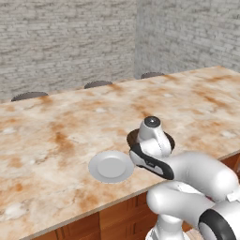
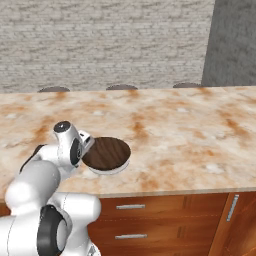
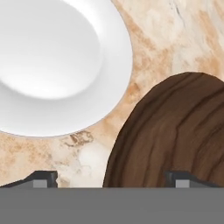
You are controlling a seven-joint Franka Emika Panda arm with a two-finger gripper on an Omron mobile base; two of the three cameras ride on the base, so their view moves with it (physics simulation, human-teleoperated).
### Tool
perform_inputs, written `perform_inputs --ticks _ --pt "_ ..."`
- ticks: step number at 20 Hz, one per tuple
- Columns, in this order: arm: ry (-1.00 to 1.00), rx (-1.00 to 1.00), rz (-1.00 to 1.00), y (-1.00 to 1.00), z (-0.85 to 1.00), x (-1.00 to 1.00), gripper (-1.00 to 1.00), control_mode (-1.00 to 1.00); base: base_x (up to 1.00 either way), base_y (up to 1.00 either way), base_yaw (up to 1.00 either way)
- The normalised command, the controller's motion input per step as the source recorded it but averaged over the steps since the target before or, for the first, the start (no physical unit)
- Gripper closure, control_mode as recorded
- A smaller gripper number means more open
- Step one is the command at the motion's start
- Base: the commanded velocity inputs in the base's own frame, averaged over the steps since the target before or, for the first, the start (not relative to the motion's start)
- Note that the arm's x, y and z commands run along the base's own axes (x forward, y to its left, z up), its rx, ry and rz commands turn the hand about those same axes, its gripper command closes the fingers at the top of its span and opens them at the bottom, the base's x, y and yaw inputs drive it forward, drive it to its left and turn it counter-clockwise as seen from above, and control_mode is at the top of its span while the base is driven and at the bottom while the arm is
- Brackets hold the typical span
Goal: Move the bowls from the cabinet to the plates on the dining table.
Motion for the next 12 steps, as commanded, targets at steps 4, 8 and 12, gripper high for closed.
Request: perform_inputs --ticks 4,8,12 --pt "-0.04 0.0 0.0 0.09 0.23 -0.36 -1.0 -1.0 0.0 0.0 0.0" --pt "-0.08 0.0 0.0 0.08 0.25 -0.39 -1.0 -1.0 0.0 0.0 0.0" --pt "-0.12 0.0 0.0 0.01 0.26 -0.38 -1.0 -1.0 0.0 0.0 0.0"
